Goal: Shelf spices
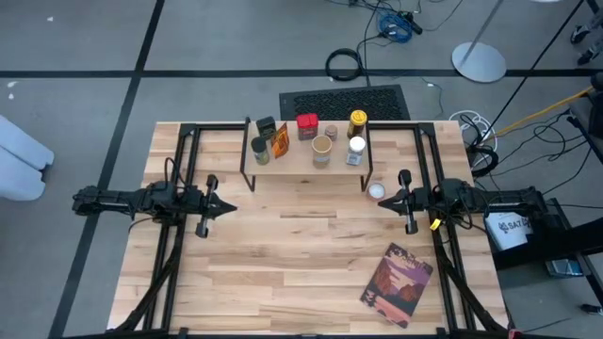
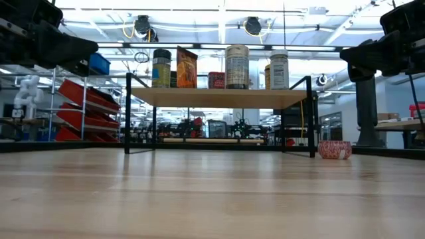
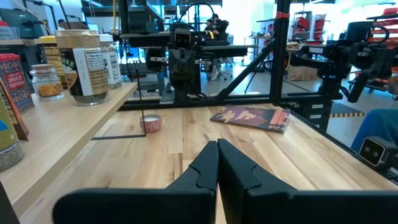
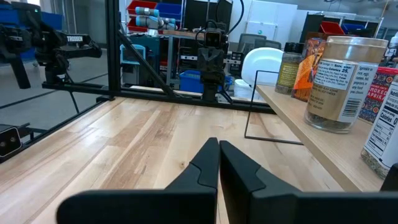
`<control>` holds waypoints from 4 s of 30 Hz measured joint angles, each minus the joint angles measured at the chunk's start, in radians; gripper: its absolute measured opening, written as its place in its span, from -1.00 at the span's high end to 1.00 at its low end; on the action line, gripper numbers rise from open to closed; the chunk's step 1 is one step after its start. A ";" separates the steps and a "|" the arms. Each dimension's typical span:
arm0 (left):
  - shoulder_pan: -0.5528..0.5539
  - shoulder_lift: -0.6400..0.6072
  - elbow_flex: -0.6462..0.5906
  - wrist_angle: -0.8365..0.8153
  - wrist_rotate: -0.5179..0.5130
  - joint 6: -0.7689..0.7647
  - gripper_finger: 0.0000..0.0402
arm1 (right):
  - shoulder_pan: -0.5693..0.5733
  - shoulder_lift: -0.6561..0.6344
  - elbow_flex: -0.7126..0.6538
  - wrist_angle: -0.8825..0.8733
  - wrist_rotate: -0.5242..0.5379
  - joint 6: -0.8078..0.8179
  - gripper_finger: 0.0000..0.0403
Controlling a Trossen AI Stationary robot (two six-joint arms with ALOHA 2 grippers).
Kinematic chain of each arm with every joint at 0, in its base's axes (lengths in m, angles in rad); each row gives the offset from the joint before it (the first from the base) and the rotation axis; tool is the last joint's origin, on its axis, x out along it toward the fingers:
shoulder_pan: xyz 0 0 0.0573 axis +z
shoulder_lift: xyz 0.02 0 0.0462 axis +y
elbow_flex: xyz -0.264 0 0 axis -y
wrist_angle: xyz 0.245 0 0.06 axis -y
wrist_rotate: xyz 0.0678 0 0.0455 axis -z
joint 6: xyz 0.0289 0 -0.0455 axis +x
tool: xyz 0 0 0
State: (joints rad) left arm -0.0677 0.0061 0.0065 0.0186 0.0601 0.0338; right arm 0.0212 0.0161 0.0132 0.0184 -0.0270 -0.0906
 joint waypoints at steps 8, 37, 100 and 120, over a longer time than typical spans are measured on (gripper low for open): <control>0.000 0.000 0.000 0.000 0.000 0.000 0.96 | 0.000 0.000 0.000 0.000 0.000 0.000 1.00; 0.000 0.000 0.000 0.000 0.000 0.000 0.96 | 0.000 0.000 0.000 0.000 0.003 -0.004 1.00; 0.000 0.000 0.000 0.002 -0.001 0.000 0.96 | 0.000 0.742 1.383 -0.619 0.210 0.080 1.00; 0.000 0.024 0.098 0.123 -0.035 -0.131 0.96 | 0.000 0.753 1.383 -0.676 0.208 0.128 1.00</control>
State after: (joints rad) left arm -0.0675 0.0305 0.1044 0.1418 0.0254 -0.0971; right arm 0.0212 0.7689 1.3964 -0.6572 0.1815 0.0372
